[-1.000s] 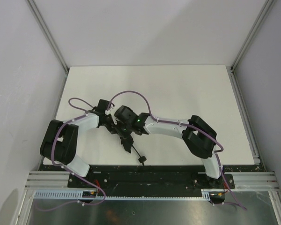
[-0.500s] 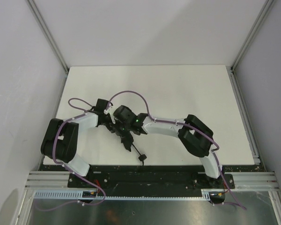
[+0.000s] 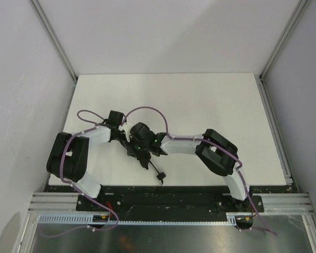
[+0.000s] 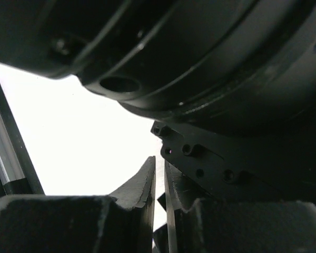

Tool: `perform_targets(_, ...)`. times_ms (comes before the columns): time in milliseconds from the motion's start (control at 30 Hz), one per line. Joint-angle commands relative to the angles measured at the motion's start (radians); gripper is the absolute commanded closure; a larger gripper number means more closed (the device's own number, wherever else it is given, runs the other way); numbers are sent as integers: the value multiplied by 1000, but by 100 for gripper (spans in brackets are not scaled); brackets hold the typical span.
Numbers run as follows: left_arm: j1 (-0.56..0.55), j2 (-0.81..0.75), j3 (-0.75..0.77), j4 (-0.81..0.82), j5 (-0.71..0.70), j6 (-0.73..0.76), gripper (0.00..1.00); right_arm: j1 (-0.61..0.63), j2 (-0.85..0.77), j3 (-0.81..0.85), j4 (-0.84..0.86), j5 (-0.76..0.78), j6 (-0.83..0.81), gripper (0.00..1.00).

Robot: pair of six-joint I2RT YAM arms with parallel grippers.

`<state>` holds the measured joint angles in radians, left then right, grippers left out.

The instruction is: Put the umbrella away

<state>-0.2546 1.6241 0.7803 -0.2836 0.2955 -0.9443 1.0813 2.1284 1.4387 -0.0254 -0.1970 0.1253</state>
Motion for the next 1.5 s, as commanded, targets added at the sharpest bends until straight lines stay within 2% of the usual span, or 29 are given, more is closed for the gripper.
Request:
perform_targets(0,-106,89,-37,-138,-195,94,100,128,162,-105,-150,20,-116,82)
perform_targets(100,-95,88,-38,-139,-182,96,100,154,148,-138,-138,263,-94,81)
perform_targets(167,-85,88,-41,-140,-169,100,100,178,122,-172,-136,497,-64,85)
perform_targets(233,-75,79,-43,-138,-170,105,100,199,87,-189,-147,659,-46,89)
perform_targets(300,-67,63,-43,-137,-177,110,100,221,38,-202,-143,764,-47,88)
perform_targets(333,-66,53,-40,-135,-178,115,100,230,4,-207,-136,769,-54,86)
perform_targets(400,-64,29,-29,-131,-187,125,100,232,-82,-216,-104,686,-61,78)
perform_targets(533,-63,-59,-8,-113,-214,161,100,221,-296,-225,-30,404,-47,62)
perform_targets(600,-63,-132,-1,-108,-247,189,100,233,-422,-236,20,312,-31,49)
perform_targets(733,-63,-316,27,-99,-329,262,100,264,-711,-275,74,259,46,36)
perform_targets(833,-66,-455,63,-68,-383,344,100,237,-885,-303,1,312,88,32)
perform_targets(933,-85,-588,67,42,-428,444,100,159,-1024,-335,-100,350,123,29)
perform_targets(1133,-232,-794,-95,538,-597,763,100,-113,-1234,-459,-161,193,224,27)
perform_targets(1333,-320,-715,-153,704,-730,893,100,-200,-1331,-525,-167,124,248,27)
perform_targets(1467,-350,-625,-262,893,-821,858,100,-234,-1353,-529,-193,88,227,27)
